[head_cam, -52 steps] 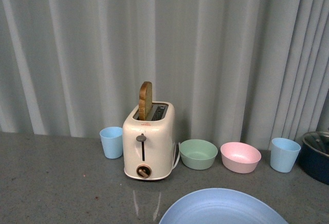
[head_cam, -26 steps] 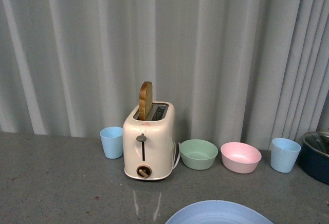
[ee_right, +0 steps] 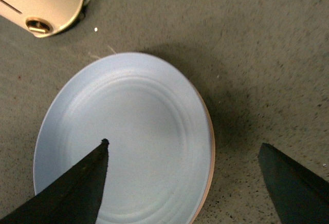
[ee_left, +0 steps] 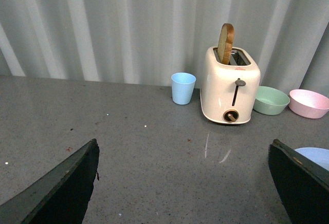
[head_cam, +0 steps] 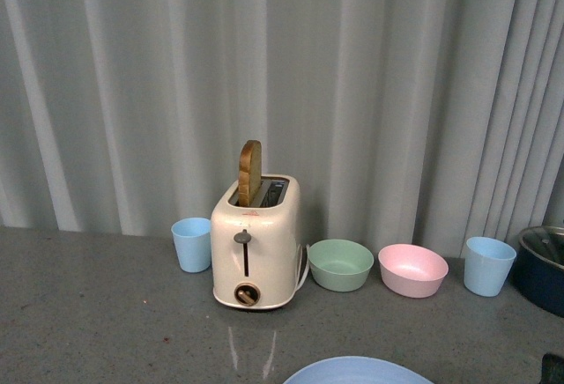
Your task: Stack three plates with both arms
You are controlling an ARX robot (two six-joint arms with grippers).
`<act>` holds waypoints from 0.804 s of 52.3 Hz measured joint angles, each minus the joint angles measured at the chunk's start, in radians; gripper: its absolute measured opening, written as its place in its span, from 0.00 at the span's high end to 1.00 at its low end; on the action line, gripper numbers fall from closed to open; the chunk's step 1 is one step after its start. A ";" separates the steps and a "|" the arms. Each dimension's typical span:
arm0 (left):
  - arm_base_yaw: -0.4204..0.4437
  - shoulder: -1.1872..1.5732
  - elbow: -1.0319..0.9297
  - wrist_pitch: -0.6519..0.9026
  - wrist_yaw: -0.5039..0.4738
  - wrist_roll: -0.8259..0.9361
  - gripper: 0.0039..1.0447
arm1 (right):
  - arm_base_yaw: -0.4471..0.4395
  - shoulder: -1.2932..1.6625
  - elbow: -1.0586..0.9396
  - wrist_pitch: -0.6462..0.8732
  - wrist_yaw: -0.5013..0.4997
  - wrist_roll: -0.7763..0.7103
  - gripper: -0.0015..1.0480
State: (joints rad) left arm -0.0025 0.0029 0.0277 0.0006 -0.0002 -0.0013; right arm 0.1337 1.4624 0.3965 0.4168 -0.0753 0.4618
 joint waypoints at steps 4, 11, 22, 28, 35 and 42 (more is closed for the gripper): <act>0.000 0.000 0.000 0.000 0.000 0.000 0.06 | 0.005 -0.121 -0.009 -0.060 0.032 -0.013 0.05; 0.000 0.000 0.000 0.000 0.000 0.000 0.06 | 0.062 -0.414 -0.013 -0.204 0.138 -0.079 0.07; 0.000 0.000 0.000 0.000 0.000 0.000 0.06 | 0.180 -0.779 -0.140 -0.055 0.388 -0.347 0.31; 0.000 0.000 0.000 0.000 0.000 0.000 0.06 | 0.183 -1.033 -0.184 -0.220 0.377 -0.426 0.53; 0.000 -0.001 0.000 0.000 0.000 0.000 0.06 | 0.115 -1.118 -0.231 -0.234 0.315 -0.448 0.75; 0.000 -0.001 0.000 0.000 0.000 0.000 0.06 | 0.056 -1.160 -0.273 -0.247 0.252 -0.456 0.97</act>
State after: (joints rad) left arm -0.0025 0.0021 0.0277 0.0006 -0.0006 -0.0017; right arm 0.1898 0.3023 0.1238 0.1699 0.1764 0.0059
